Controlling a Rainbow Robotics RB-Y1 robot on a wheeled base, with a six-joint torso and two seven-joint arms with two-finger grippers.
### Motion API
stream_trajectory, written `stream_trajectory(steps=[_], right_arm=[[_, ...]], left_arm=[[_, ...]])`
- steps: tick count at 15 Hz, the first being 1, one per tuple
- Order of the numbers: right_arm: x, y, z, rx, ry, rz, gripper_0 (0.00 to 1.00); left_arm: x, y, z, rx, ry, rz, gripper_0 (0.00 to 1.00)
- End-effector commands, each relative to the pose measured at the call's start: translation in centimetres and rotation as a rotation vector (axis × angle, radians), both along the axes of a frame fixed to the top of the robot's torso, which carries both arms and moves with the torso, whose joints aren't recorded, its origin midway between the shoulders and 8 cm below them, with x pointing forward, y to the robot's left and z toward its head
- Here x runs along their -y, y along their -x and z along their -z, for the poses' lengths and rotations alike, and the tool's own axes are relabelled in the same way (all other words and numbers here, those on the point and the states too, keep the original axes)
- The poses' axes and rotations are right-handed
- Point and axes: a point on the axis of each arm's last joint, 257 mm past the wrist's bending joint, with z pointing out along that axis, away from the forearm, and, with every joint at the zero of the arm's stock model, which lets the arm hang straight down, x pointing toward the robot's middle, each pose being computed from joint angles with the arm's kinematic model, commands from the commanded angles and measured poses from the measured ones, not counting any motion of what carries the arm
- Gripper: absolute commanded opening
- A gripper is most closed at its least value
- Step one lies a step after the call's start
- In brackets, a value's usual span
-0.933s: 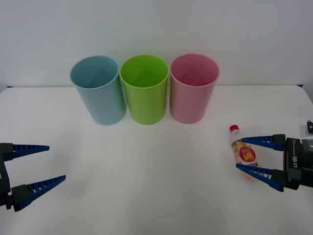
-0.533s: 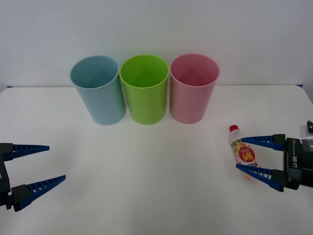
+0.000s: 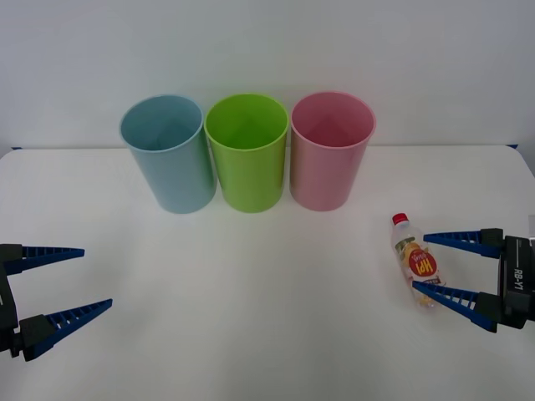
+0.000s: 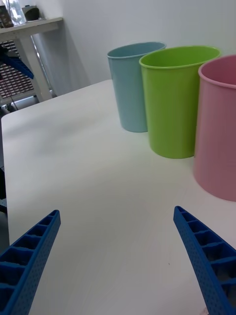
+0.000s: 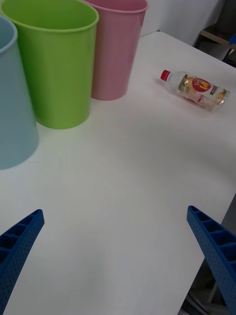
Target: Put cans in the blue bin and PET bottles in the pink bin and trash in the green bin.
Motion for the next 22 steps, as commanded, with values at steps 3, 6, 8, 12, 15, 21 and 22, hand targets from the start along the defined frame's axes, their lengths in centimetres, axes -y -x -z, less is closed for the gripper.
stream_trajectory(steps=[3, 6, 8, 12, 15, 21, 22], right_arm=[[2.2, 0.3, -1.2, -0.021, 0.101, 0.165, 0.89], [3.0, -0.3, -1.0, -0.04, 0.137, 0.277, 0.91], [4.0, -1.2, -0.7, -0.055, 0.166, 0.365, 0.94], [5.4, -2.7, 1.1, -0.101, 0.203, 0.494, 0.97], [7.4, -2.2, 2.8, -0.167, 0.219, 0.605, 0.99], [8.9, -1.5, 4.1, -0.272, 0.181, 0.754, 1.0], [9.4, -1.8, 4.3, -0.268, 0.2, 0.774, 1.0]], left_arm=[[0.0, 0.0, 0.0, 0.0, 0.0, 0.0, 1.0], [0.0, 0.0, 0.0, 0.0, 0.0, 0.0, 1.0], [0.0, 0.0, 0.0, 0.0, 0.0, 0.0, 1.0], [0.0, 0.0, 0.0, 0.0, 0.0, 0.0, 1.0], [0.0, 0.0, 0.0, 0.0, 0.0, 0.0, 1.0], [0.0, 0.0, 0.0, 0.0, 0.0, 0.0, 1.0], [0.0, 0.0, 0.0, 0.0, 0.0, 0.0, 1.0]])
